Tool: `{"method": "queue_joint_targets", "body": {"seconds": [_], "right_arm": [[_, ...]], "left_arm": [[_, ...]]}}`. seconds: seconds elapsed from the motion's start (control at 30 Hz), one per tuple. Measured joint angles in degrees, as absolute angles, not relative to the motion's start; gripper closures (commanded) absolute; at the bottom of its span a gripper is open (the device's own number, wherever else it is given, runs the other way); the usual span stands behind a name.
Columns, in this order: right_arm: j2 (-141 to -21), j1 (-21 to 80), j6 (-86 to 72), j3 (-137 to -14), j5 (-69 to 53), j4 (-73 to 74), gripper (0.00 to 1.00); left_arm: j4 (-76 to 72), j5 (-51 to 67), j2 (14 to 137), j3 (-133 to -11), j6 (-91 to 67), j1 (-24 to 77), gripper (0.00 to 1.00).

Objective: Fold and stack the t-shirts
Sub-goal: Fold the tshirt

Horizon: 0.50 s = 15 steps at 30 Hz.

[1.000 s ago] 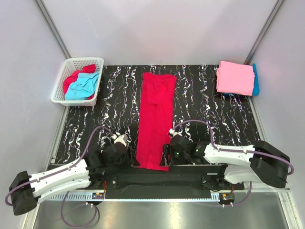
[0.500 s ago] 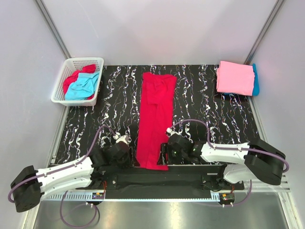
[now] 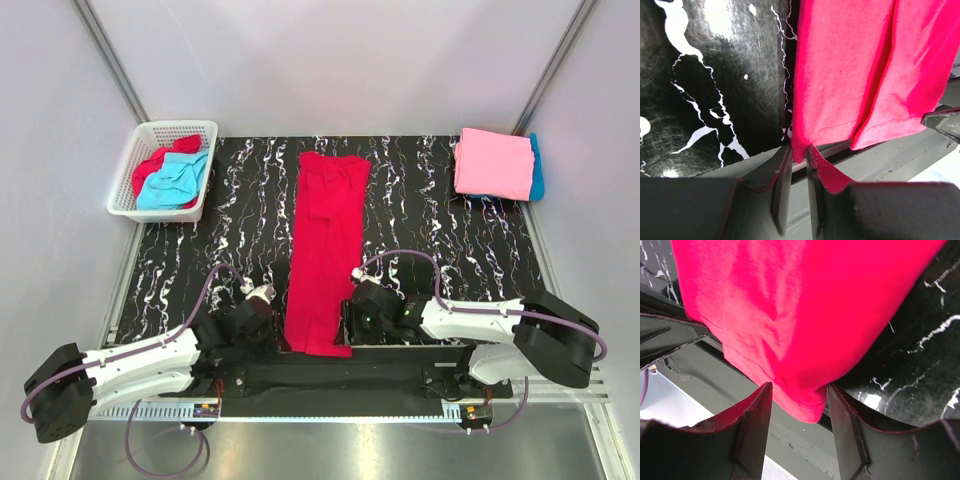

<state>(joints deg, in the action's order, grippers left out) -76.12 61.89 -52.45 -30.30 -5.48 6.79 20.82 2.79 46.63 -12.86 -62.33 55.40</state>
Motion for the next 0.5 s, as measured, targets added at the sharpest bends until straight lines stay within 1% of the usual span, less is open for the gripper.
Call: {"method": "queue_joint_targets", "body": {"seconds": [0.23, 0.3, 0.33, 0.4, 0.5], "right_arm": [[-75.37, 61.89, -53.19, -30.20, -5.50, 8.86, 0.44], [-75.37, 61.89, -53.23, -30.20, -5.56, 8.84, 0.44], [-75.40, 61.89, -53.23, -30.20, -5.61, 8.84, 0.44], [-75.42, 61.89, -53.21, -30.20, -5.65, 8.82, 0.50], [-76.16, 61.89, -53.23, -30.20, -5.98, 8.60, 0.52]], "left_arm": [[20.21, 3.29, 46.54, -12.86, -61.47, 55.33, 0.69], [20.10, 3.33, 46.44, -12.86, -61.43, 55.33, 0.70], [20.10, 3.33, 46.39, -12.86, -61.41, 55.33, 0.72], [20.10, 3.33, 46.17, -12.86, -61.30, 55.33, 0.74], [20.08, 3.27, 46.11, -12.86, -61.23, 55.31, 0.76]]}}
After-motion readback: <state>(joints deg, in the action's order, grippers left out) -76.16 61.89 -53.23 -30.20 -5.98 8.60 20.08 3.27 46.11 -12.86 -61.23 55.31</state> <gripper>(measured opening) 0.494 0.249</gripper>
